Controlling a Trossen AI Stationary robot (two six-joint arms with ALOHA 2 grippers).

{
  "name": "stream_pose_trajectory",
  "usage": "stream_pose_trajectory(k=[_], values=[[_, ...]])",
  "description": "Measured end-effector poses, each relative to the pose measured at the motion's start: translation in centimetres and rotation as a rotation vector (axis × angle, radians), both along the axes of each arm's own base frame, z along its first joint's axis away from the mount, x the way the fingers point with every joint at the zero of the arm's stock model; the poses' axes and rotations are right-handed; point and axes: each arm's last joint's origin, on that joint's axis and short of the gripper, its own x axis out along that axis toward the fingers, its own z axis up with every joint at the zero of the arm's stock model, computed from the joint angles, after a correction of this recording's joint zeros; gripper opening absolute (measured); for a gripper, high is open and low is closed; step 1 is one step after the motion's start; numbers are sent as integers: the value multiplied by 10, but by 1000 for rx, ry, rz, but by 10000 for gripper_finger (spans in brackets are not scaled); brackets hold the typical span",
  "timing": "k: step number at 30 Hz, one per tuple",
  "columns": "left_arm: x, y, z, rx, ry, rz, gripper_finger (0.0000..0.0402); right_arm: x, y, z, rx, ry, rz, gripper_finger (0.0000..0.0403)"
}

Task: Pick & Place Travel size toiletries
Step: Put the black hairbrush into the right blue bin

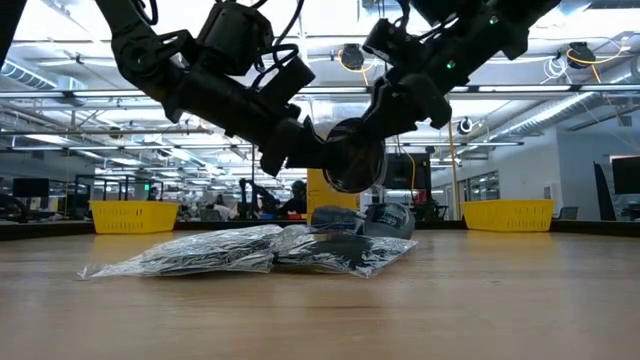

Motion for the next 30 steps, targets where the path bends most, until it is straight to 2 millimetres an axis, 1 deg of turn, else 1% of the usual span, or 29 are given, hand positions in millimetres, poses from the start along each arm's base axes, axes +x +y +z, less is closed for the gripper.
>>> stream_pose_trajectory(k=[1,2,4,6,9,11,13,15,17,19,21,23,26,28,30], values=[[0,0,0,-4,-4,7,54,0,2,1,-18,-1,-8,31],[0,1,1,-6,-4,9,69,-1,5,1,-37,1,-12,22],[-1,1,0,-15,4,17,106,-3,12,-1,-66,17,-15,22],[-2,1,3,-18,13,21,150,-7,22,-1,-98,39,-39,30],[-5,1,9,-9,28,29,215,-24,39,6,-56,85,-68,36],[-7,2,12,-10,35,46,252,-39,52,20,65,105,-78,30],[-9,2,16,-20,21,66,282,-54,65,39,276,122,-60,23],[-9,3,17,-19,21,86,303,-67,80,58,521,131,-36,23],[-10,3,17,-14,23,94,316,-83,96,69,704,179,-56,23],[-10,4,17,-12,22,99,323,-98,113,79,848,230,-96,23],[-9,5,18,-10,16,102,325,-115,128,86,955,294,-184,23],[-9,8,18,-8,12,110,325,-131,141,89,1026,368,-296,23],[-8,13,21,-8,-21,125,326,-152,156,84,1046,486,-476,23],[-8,17,23,-8,-44,136,326,-165,165,79,1021,565,-568,23],[-8,21,25,-8,-65,145,326,-178,174,71,974,663,-647,23]])
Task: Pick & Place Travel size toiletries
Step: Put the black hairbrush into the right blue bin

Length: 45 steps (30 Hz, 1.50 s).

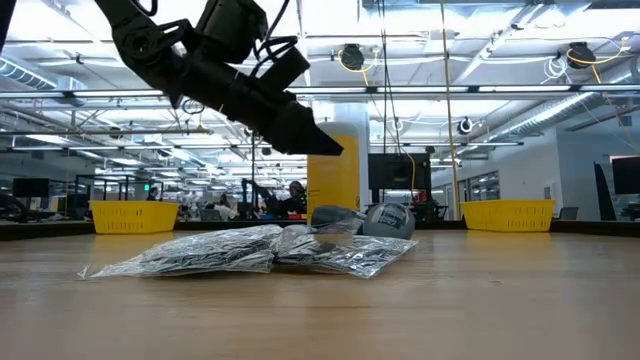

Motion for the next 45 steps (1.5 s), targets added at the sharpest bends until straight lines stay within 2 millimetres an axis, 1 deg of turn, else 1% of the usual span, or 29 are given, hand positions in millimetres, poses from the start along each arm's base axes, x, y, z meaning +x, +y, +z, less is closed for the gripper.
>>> stream_pose_trajectory(k=[2,4,9,12,14,17,21,24,27,30,34,36,38,42,45], values=[[0,3,2,1,-23,8,326,-11,10,-9,-20,111,3,23],[0,5,3,2,-33,15,326,-21,22,-18,-39,179,14,23],[0,8,4,2,-38,24,326,-35,46,-41,-158,182,65,23],[0,8,3,2,-38,24,326,-38,53,-58,-248,209,107,23],[0,8,4,1,-39,23,326,-38,55,-65,-304,205,130,23],[0,8,4,1,-41,23,326,-36,55,-64,-416,185,171,23],[0,8,4,-2,-46,24,326,-35,51,-44,-556,165,224,23],[0,8,4,-3,-46,22,326,-35,48,-39,-596,167,264,27],[0,8,4,-3,-46,22,326,-34,50,-48,-618,177,296,33],[0,8,4,-3,-46,21,326,-32,55,-60,-667,187,328,31],[1,7,4,-3,-46,19,326,-29,61,-71,-682,183,342,36],[1,6,4,-3,-46,16,326,-28,63,-75,-685,187,329,52],[1,5,4,1,-44,11,326,-27,65,-77,-666,177,324,79],[1,3,4,2,-44,6,326,-24,72,-77,-586,128,322,155],[1,3,4,2,-43,6,326,-22,77,-72,-493,72,319,217]])
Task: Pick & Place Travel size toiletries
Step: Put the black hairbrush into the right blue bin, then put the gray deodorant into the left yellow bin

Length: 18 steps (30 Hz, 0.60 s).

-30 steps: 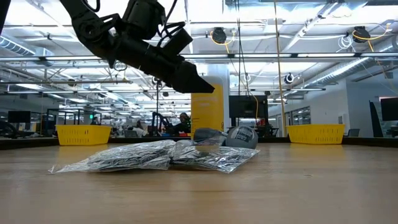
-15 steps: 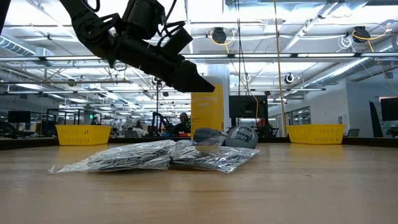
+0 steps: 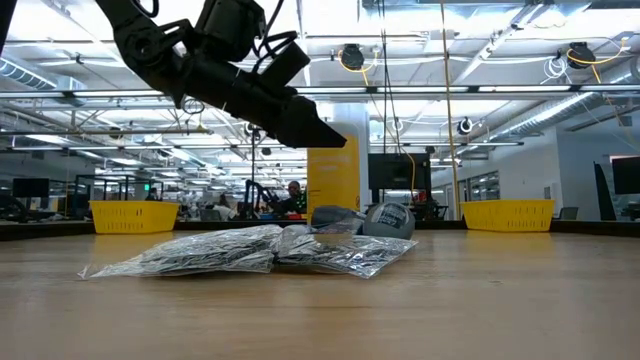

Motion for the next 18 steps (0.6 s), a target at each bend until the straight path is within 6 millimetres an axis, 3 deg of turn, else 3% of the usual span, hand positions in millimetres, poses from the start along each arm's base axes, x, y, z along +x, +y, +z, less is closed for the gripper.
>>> stream_pose_trajectory(k=[5,9,11,14,18], values=[[0,0,0,0,0,1,326,4,-6,25,163,-70,-127,275],[0,0,0,0,1,0,326,9,-23,50,247,-169,-216,266],[0,0,-1,-3,6,1,326,17,-33,56,202,-348,-181,252],[0,-2,-2,-8,21,-1,326,37,-49,50,65,-594,-96,233],[-5,-8,0,-53,63,-3,326,74,-80,13,-28,-615,-6,218]])
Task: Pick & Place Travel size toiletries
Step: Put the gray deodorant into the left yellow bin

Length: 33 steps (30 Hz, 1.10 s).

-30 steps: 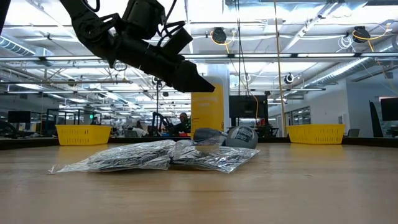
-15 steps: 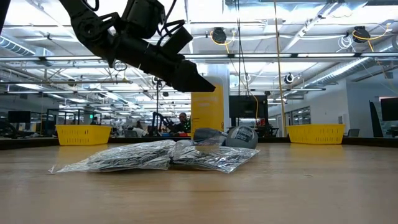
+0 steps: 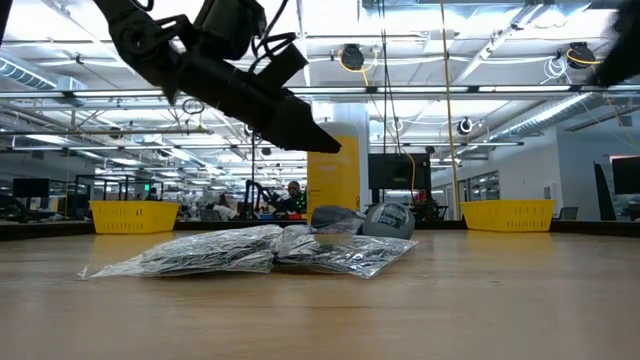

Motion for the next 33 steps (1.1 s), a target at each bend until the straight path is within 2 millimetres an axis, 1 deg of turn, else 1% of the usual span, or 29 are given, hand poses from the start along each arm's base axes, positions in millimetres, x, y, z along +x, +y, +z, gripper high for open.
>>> stream_pose_trajectory(k=[3,6,8,10,11,13,17,20,24,27,30,33], values=[[-7,-4,6,-45,39,15,326,30,-29,-29,-35,-51,85,218],[-18,-7,11,-92,103,79,326,52,-66,-49,31,-114,170,234],[-25,-9,10,-153,143,119,326,60,-93,-59,122,-122,195,254],[-31,-13,6,-221,186,152,326,64,-115,-65,210,-115,175,273],[-32,-16,3,-254,196,155,326,64,-125,-67,234,-104,151,280],[-33,-22,-4,-306,195,128,326,63,-137,-71,253,-65,116,292],[-32,-37,-23,-333,202,45,326,62,-148,-75,255,-23,61,299],[-26,-47,-28,-356,149,-25,326,65,-148,-80,204,-45,27,296],[-15,-58,-41,-435,106,-184,326,66,-147,-94,172,-86,27,296],[-8,-62,-54,-497,73,-228,326,62,-149,-105,206,-128,1,295],[-2,-62,-66,-541,24,-254,326,58,-149,-112,220,-192,7,297],[8,-62,-72,-599,-14,-295,326,55,-150,-119,239,-255,7,306]])
